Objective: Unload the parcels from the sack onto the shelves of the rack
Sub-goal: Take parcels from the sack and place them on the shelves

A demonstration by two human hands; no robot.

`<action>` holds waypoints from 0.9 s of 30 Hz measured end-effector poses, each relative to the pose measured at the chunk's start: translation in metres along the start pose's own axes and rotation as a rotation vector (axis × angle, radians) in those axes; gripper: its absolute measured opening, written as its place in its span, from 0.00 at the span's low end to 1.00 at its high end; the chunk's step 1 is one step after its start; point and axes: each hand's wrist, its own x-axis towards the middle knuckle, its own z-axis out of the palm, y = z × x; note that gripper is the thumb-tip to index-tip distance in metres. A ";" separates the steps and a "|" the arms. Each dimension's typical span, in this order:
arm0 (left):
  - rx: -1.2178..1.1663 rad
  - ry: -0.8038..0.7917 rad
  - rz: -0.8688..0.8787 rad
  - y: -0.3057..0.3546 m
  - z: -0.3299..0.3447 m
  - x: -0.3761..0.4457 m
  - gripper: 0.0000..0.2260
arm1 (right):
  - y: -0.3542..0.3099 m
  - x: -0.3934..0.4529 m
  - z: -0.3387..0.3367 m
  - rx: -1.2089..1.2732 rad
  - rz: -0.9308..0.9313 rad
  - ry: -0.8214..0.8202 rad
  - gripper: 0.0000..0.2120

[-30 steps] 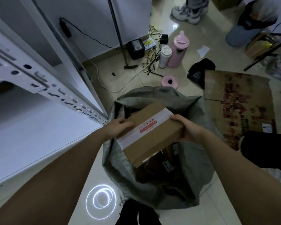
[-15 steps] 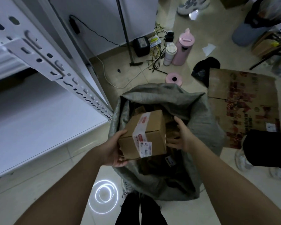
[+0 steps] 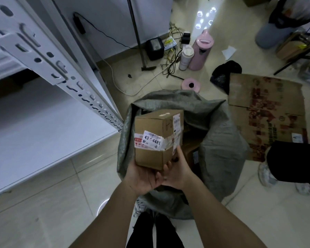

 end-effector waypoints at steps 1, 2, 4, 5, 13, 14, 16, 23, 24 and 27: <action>-0.040 -0.036 -0.011 -0.003 -0.006 0.002 0.38 | 0.004 0.002 -0.001 0.040 -0.021 -0.051 0.38; -0.077 -0.064 -0.024 -0.005 -0.012 0.003 0.38 | 0.007 0.002 -0.001 0.076 -0.055 -0.091 0.37; -0.133 -0.092 -0.051 -0.007 -0.021 0.004 0.37 | 0.010 0.004 -0.001 0.101 -0.131 -0.114 0.35; -0.146 -0.095 -0.060 -0.008 -0.025 0.005 0.37 | 0.010 0.003 0.000 0.084 -0.158 -0.113 0.35; 0.244 0.437 0.017 0.003 -0.016 0.006 0.34 | -0.003 0.007 -0.001 0.032 -0.340 -0.074 0.34; 0.319 0.535 0.099 0.004 -0.013 0.008 0.31 | -0.004 0.010 -0.002 0.043 -0.359 -0.028 0.36; 0.439 0.637 0.287 0.006 -0.006 0.012 0.27 | -0.007 0.012 -0.003 0.066 -0.415 0.063 0.40; 0.817 0.519 0.452 0.010 0.018 -0.001 0.41 | 0.006 0.001 -0.012 -0.078 -0.567 0.091 0.42; 0.813 0.514 0.422 0.010 0.018 -0.006 0.44 | 0.006 -0.006 -0.013 -0.087 -0.558 0.060 0.41; 0.824 0.486 0.329 0.007 0.026 -0.032 0.47 | 0.012 -0.038 -0.013 -0.137 -0.484 0.001 0.37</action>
